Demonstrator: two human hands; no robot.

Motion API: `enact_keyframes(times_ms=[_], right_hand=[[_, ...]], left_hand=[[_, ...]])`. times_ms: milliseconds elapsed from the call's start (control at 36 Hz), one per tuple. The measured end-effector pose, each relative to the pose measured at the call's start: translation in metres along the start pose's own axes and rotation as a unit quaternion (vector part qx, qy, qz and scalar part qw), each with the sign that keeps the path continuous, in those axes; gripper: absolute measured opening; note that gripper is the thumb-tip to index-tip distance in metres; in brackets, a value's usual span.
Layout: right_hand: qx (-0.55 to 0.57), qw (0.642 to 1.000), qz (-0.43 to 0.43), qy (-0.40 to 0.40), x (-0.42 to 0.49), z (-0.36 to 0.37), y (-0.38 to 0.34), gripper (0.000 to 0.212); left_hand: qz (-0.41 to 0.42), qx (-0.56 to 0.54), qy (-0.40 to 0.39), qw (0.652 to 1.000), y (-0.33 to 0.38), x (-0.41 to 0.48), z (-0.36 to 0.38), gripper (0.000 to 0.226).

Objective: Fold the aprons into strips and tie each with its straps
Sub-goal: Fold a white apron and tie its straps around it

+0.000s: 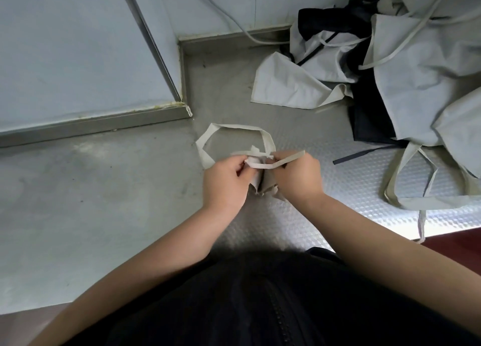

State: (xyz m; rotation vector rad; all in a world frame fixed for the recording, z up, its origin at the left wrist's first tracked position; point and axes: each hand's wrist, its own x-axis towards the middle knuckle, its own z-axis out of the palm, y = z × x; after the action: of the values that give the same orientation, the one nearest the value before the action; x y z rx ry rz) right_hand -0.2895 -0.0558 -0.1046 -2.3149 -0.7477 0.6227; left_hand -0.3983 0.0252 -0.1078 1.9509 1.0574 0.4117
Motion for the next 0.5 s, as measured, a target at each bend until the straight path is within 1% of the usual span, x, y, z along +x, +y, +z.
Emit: enact_keyframes(times_ms=[56, 111, 167, 194, 250, 306, 417, 500], right_hand=[[0.046, 0.998, -0.035, -0.033, -0.006, 0.003, -0.002, 0.024], [0.107, 0.990, -0.053, -0.069, -0.011, 0.005, -0.001, 0.027], [0.139, 0.986, -0.033, -0.084, -0.013, 0.005, -0.001, 0.031], [0.146, 0.985, -0.022, -0.090, -0.013, 0.006, 0.000, 0.031], [0.148, 0.984, -0.014, -0.100, -0.012, 0.009, 0.001, 0.036], [0.134, 0.985, -0.024, -0.106, -0.010, 0.012, 0.003, 0.037], [0.063, 0.987, -0.095, -0.110, -0.011, 0.011, 0.006, 0.029], [0.080, 0.986, -0.122, -0.077, -0.013, 0.010, 0.007, 0.022]], left_hand=[[0.023, 0.027, 0.023, 0.999, -0.001, -0.002, 0.001, 0.023], [0.039, 0.041, 0.046, 0.997, -0.004, -0.002, 0.001, 0.021], [0.053, 0.054, 0.051, 0.996, -0.008, -0.002, 0.001, 0.019], [0.068, 0.067, 0.053, 0.994, -0.011, -0.002, 0.001, 0.022], [0.122, 0.091, 0.060, 0.986, -0.016, -0.003, 0.000, 0.030], [0.173, 0.084, 0.078, 0.978, -0.022, -0.005, 0.001, 0.028], [0.216, 0.068, 0.112, 0.968, -0.031, -0.007, 0.006, 0.023], [0.237, 0.050, 0.110, 0.964, -0.028, -0.007, 0.006, 0.022]])
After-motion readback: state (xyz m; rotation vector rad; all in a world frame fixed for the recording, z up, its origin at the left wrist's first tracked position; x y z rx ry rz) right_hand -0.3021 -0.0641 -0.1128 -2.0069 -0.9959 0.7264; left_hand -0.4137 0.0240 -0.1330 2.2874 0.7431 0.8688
